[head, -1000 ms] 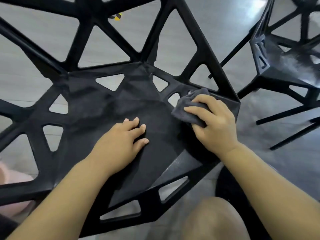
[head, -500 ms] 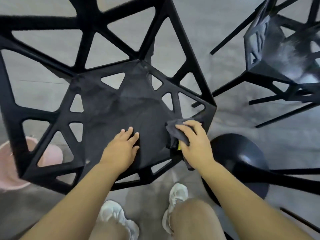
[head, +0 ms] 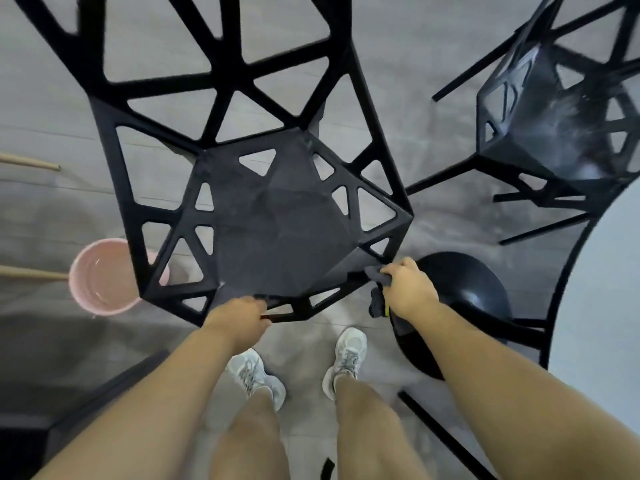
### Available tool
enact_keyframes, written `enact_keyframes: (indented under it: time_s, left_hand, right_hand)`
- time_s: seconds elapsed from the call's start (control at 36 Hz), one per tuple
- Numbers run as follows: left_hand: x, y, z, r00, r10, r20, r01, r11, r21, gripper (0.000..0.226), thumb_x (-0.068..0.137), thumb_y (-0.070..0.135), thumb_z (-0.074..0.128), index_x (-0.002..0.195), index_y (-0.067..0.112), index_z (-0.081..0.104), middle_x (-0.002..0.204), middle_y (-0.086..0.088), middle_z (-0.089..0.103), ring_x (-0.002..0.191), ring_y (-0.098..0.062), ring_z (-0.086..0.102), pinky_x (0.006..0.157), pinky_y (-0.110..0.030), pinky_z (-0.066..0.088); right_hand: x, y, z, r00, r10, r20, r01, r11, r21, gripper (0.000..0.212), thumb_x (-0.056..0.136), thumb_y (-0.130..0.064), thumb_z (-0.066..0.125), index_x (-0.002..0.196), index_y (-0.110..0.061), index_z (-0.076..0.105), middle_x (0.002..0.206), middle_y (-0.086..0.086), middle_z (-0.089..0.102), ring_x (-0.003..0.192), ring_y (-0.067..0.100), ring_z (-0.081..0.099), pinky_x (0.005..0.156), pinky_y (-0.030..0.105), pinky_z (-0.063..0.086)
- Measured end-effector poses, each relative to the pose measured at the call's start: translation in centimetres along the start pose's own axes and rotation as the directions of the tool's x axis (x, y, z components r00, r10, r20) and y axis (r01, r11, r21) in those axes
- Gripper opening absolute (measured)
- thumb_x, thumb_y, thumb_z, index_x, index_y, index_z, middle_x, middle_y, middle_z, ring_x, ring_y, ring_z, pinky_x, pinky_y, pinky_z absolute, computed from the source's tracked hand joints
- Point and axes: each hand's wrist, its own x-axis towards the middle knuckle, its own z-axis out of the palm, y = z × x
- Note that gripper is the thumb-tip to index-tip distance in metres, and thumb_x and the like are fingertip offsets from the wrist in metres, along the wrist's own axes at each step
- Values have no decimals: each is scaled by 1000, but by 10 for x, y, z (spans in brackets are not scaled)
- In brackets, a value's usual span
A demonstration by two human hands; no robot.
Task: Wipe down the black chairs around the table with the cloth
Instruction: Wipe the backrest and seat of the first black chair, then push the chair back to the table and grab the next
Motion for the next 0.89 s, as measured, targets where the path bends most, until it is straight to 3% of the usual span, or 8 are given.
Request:
enact_keyframes:
  time_s: [0.14, 0.28, 0.39, 0.47, 0.53, 0.64, 0.89]
  left_hand:
    - [-56, -2, -24, 998, -60, -13, 59, 997, -56, 36, 96, 40, 41, 124, 21, 54, 127, -1, 53, 116, -21, 51, 96, -36, 43]
    - [-106, -10, -45, 985, -133, -106, 106, 968, -229, 25, 95, 37, 44, 107, 19, 56, 110, -2, 60, 103, -23, 56, 86, -34, 46]
    - [-136, -16, -58, 967, -188, -170, 116, 925, -361, 21, 94, 35, 47, 102, 20, 58, 105, 1, 64, 100, -20, 58, 84, -32, 46]
    - [-150, -26, -70, 957, -217, -193, 119, 899, -421, 21, 95, 35, 47, 106, 21, 59, 108, 3, 63, 98, -17, 56, 87, -32, 46]
    - [-154, -38, -81, 956, -207, -209, 111, 911, -396, 22, 94, 35, 47, 107, 22, 61, 107, 2, 64, 96, -18, 57, 86, -31, 47]
    - [-152, -73, -111, 958, -163, -237, 84, 946, -312, 23, 94, 34, 46, 109, 23, 59, 114, 0, 63, 102, -21, 57, 85, -30, 46]
    - [-149, -163, -205, 974, -4, -228, 10, 1000, 26, 28, 98, 30, 39, 118, 21, 56, 121, -1, 56, 110, -21, 53, 78, -26, 39]
  right_hand:
    - [-25, -22, -54, 992, -55, 113, 61, 997, -48, 30, 89, -22, 57, 119, -22, 60, 118, 7, 45, 103, 29, 54, 82, 33, 46]
    - [-52, -59, -109, 970, -157, 187, 180, 977, -114, 10, 85, -24, 64, 88, -21, 55, 99, 5, 53, 83, 23, 54, 68, 28, 39]
    - [-69, -90, -143, 956, -241, 169, 273, 940, -203, 16, 87, -29, 62, 96, -17, 58, 103, 3, 51, 85, 23, 55, 68, 29, 43]
    - [-78, -114, -160, 945, -297, 139, 323, 916, -238, 26, 87, -32, 63, 109, -18, 60, 111, 2, 42, 87, 21, 51, 79, 33, 48]
    - [-82, -131, -168, 940, -318, 123, 339, 906, -254, 32, 87, -34, 63, 115, -18, 59, 119, 3, 41, 89, 21, 51, 85, 35, 48]
    - [-88, -164, -178, 950, -302, 73, 311, 926, -212, 36, 85, -38, 64, 117, -22, 58, 124, 4, 41, 94, 24, 55, 84, 37, 49]
    - [-117, -226, -181, 988, -152, -28, 149, 984, -100, 31, 88, -41, 62, 112, -23, 58, 114, 0, 40, 91, 22, 53, 86, 38, 49]
